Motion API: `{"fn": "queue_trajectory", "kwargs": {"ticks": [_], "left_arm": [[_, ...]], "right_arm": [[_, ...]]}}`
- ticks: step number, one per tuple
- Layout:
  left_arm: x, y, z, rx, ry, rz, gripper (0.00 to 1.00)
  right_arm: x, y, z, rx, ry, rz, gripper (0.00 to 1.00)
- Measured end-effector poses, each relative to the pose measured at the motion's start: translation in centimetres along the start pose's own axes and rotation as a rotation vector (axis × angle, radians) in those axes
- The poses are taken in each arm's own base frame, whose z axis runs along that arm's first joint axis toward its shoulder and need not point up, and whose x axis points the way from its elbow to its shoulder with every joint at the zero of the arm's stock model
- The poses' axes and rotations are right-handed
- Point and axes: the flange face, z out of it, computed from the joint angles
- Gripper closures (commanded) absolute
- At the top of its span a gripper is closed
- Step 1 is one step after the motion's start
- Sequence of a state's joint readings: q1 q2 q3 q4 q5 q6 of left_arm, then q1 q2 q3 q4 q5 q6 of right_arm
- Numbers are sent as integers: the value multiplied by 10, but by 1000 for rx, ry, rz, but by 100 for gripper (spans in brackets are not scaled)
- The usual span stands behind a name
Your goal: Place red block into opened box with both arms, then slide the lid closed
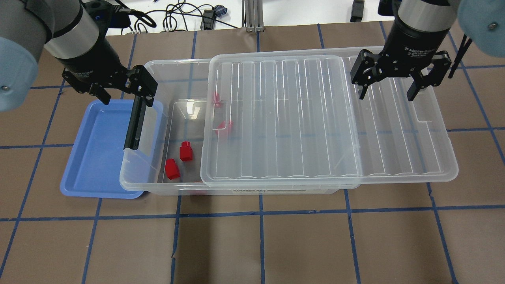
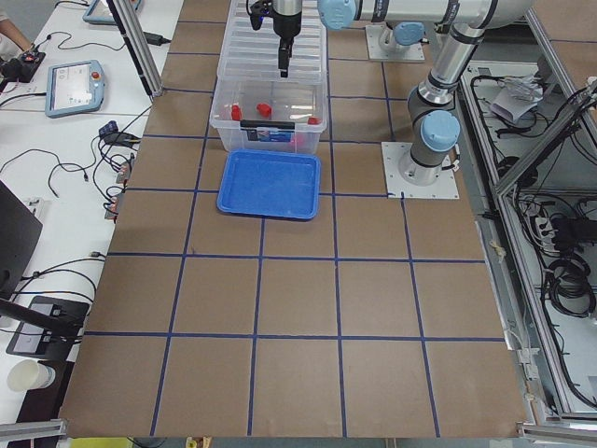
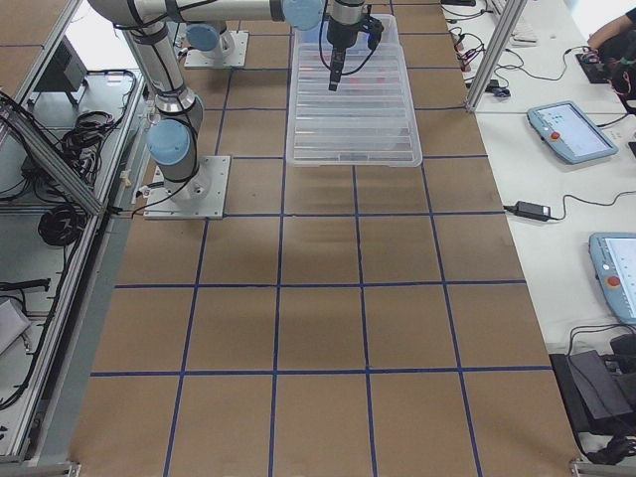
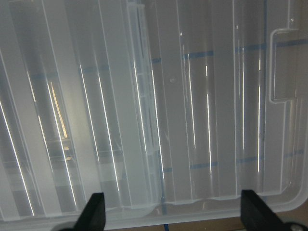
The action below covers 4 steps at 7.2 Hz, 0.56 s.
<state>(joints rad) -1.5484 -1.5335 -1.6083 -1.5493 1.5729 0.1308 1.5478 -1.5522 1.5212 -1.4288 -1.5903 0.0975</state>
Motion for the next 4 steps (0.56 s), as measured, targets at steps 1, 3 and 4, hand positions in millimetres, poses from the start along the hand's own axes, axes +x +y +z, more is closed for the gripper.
{"fn": "queue_trajectory", "kwargs": {"ticks": [1,3,4], "left_arm": [[-1,-4,4,-9,2,-3,0],[-3,-15,13,-25,7,-8,0],[-3,-18,14,-27,7,-8,0]], "right_arm": [[0,0,0,-1,0,2,0],[0,0,-1,2,-2,5,0],[-1,0,-3,7,-8,3,0]]}}
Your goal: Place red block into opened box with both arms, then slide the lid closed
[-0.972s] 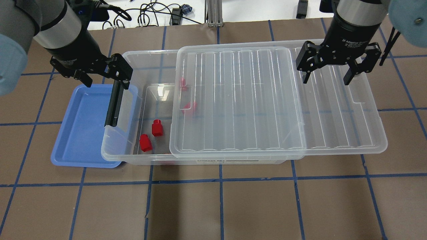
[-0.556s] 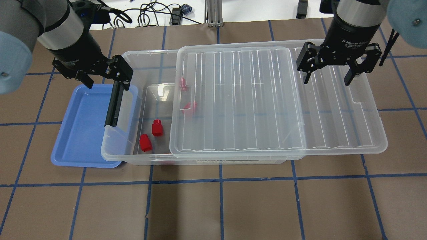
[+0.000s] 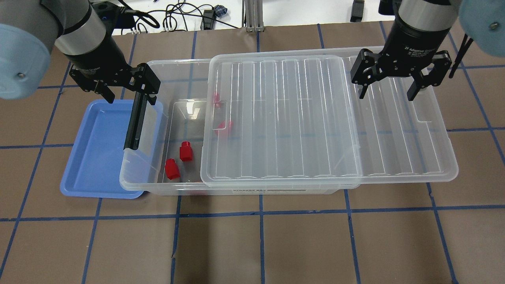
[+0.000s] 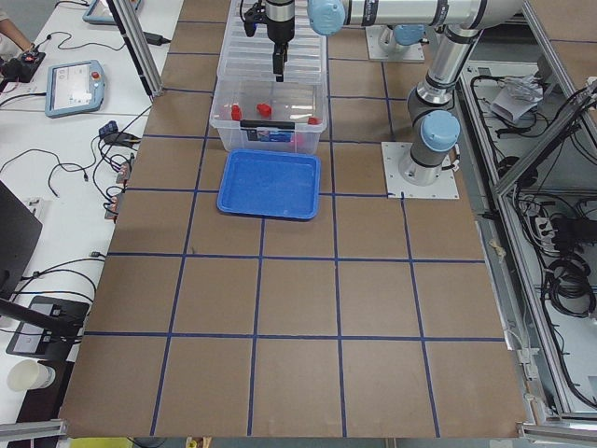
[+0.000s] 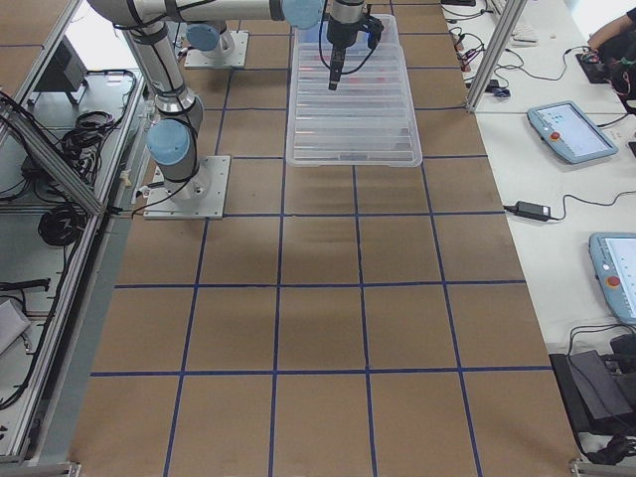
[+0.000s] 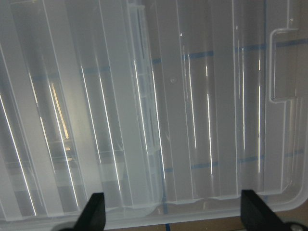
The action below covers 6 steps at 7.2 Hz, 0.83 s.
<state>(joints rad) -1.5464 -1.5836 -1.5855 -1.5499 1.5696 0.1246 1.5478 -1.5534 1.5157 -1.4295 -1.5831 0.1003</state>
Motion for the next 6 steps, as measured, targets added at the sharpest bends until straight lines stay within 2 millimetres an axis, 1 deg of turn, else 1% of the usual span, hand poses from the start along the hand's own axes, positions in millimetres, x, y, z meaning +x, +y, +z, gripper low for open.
{"fn": "queue_trajectory", "kwargs": {"ticks": [2,6], "left_arm": [[0,-1,-2,2,0,1,0],[1,1,-3,2,0,1,0]], "right_arm": [[-1,1,-5,11,-11,-1,0],[1,2,-6,13,2,1,0]]}}
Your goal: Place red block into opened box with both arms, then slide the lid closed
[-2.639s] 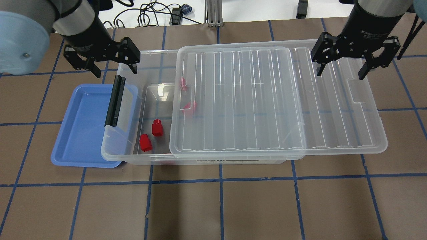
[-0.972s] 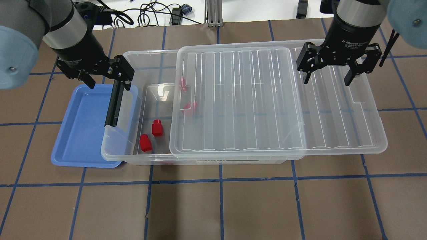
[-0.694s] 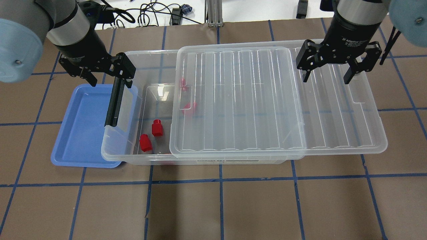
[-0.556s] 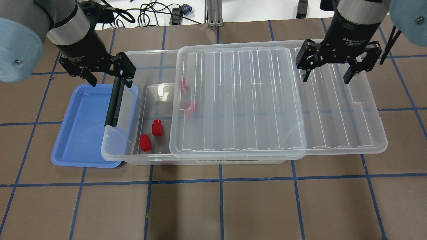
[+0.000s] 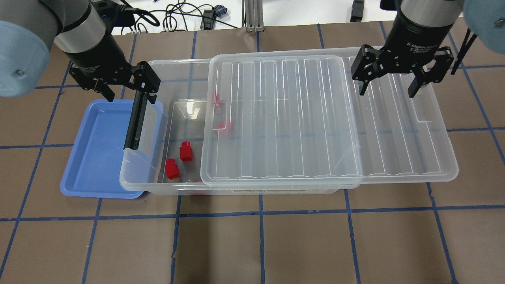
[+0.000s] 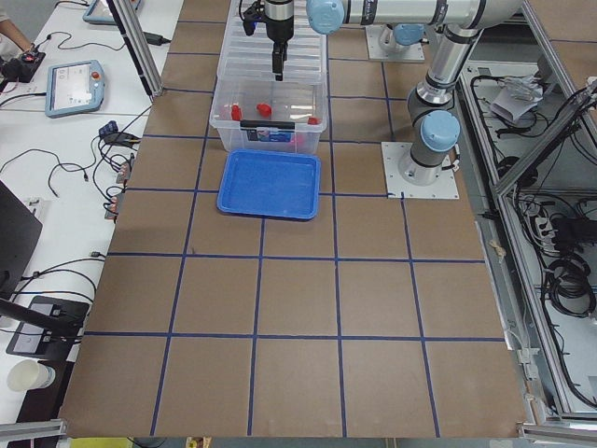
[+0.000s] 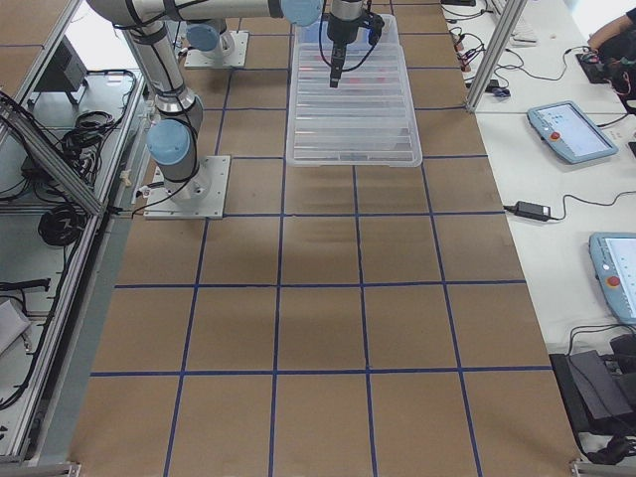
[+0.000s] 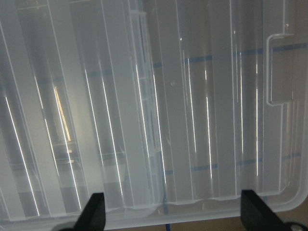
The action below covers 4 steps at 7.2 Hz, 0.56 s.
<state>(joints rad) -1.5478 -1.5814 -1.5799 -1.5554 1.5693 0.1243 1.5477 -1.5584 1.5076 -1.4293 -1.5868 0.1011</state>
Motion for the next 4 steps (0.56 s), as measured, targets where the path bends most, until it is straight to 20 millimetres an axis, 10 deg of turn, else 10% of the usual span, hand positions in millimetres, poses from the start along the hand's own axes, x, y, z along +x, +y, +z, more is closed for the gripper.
{"fn": "queue_trajectory", "kwargs": {"ticks": [4], "left_arm": [[1,4,2,-3,2,-1,0]], "right_arm": [[0,0,-1,2,-2,-1,0]]}}
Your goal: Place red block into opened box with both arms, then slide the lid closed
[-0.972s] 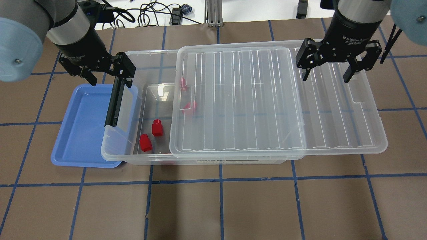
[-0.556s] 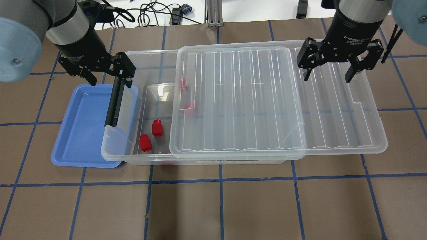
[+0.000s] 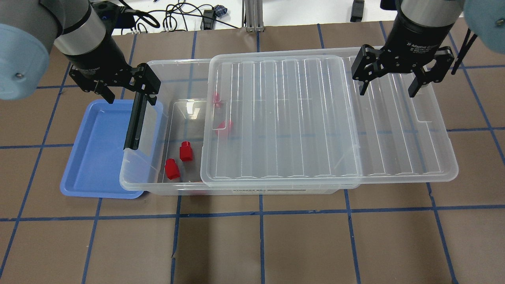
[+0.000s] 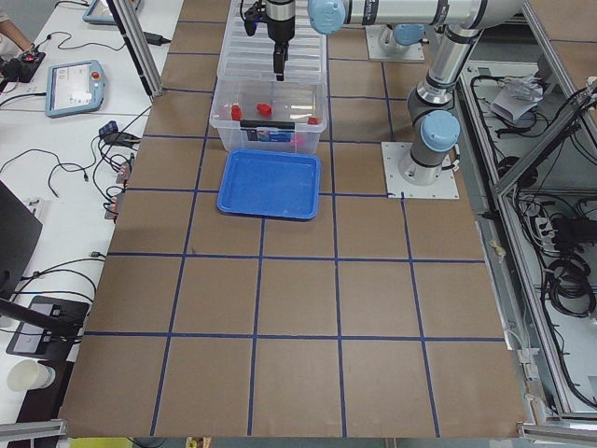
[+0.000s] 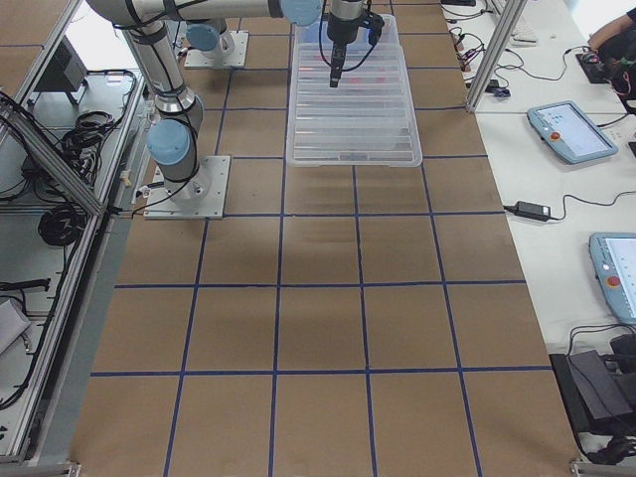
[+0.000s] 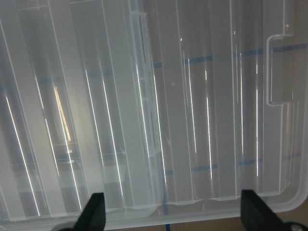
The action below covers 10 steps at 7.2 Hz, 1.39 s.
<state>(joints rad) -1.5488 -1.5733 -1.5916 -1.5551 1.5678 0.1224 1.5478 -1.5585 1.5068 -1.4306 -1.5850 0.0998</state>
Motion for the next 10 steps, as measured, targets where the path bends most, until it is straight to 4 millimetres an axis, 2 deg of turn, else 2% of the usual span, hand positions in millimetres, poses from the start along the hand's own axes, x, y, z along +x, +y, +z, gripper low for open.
{"fn": "queue_trajectory", "kwargs": {"ticks": [6,7,10], "left_arm": [[1,2,1,-1,0,1,0],[0,2,1,-2,0,1,0],[1,2,1,-2,0,1,0]], "right_arm": [[4,-3,1,0,5,-14,0],[25,-11,5,-5,19,-26,0],[138,-46,21,-23,57,17,0]]}}
